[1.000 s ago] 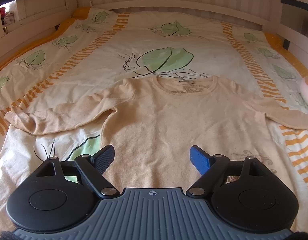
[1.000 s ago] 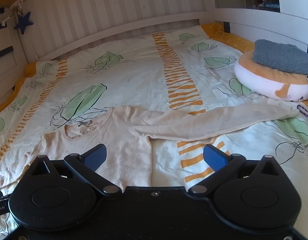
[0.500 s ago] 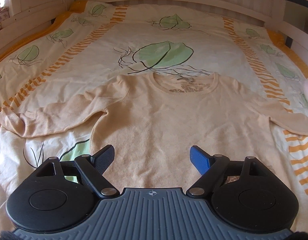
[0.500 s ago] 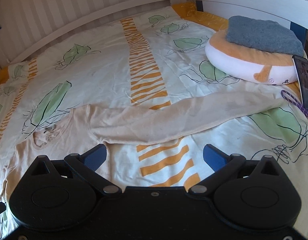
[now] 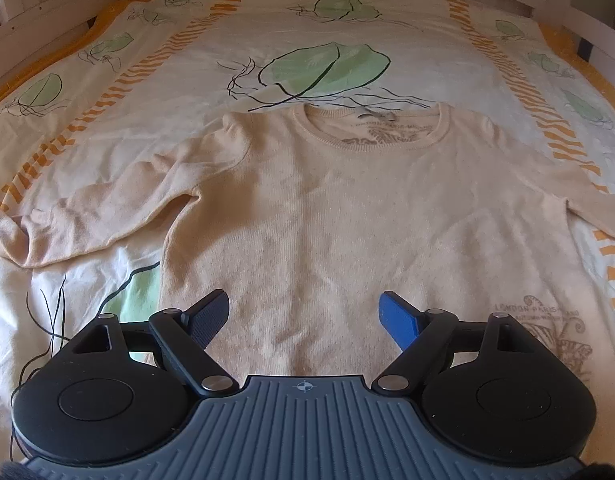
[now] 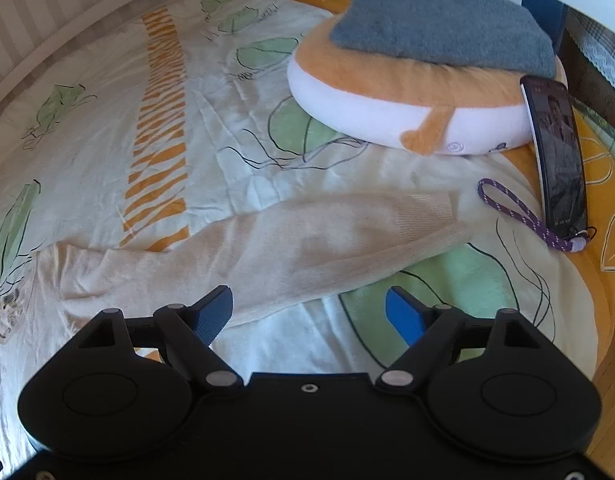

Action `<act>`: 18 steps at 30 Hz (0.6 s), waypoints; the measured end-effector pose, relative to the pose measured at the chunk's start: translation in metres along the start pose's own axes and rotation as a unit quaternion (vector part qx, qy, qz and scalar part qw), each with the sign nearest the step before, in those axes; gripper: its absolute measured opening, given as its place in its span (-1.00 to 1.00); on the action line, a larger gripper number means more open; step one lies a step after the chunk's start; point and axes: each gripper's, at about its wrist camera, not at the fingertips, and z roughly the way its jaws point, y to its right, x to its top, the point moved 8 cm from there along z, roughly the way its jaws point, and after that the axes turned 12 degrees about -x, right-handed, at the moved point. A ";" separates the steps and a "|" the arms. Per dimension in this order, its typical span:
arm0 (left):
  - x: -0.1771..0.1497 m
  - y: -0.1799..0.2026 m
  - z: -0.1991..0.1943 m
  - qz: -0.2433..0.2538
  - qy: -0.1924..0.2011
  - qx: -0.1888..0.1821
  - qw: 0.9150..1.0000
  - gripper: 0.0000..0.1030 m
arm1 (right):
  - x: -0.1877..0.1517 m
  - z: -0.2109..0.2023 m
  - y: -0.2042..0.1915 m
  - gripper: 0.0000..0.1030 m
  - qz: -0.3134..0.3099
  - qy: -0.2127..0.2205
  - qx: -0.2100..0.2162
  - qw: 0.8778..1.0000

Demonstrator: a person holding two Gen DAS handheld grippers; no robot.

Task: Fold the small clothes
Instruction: 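Move the right gripper along the sweater sleeve toward its ribbed cuff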

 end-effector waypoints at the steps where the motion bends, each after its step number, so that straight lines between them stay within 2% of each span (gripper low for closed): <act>1: 0.000 -0.001 0.001 -0.001 -0.001 0.000 1.000 0.59 | 0.002 0.008 0.004 0.62 0.003 -0.010 -0.003 1.000; 6: -0.003 -0.002 0.001 0.002 -0.005 0.001 1.000 0.59 | 0.004 0.040 0.015 0.60 0.005 -0.044 -0.011 0.999; 14: -0.005 -0.001 0.002 0.009 -0.011 0.006 1.000 0.59 | 0.012 0.061 0.016 0.60 -0.002 -0.038 -0.014 0.999; 18: -0.006 0.002 0.002 0.015 -0.011 0.005 1.000 0.59 | 0.018 0.064 0.012 0.46 -0.003 -0.030 -0.009 1.000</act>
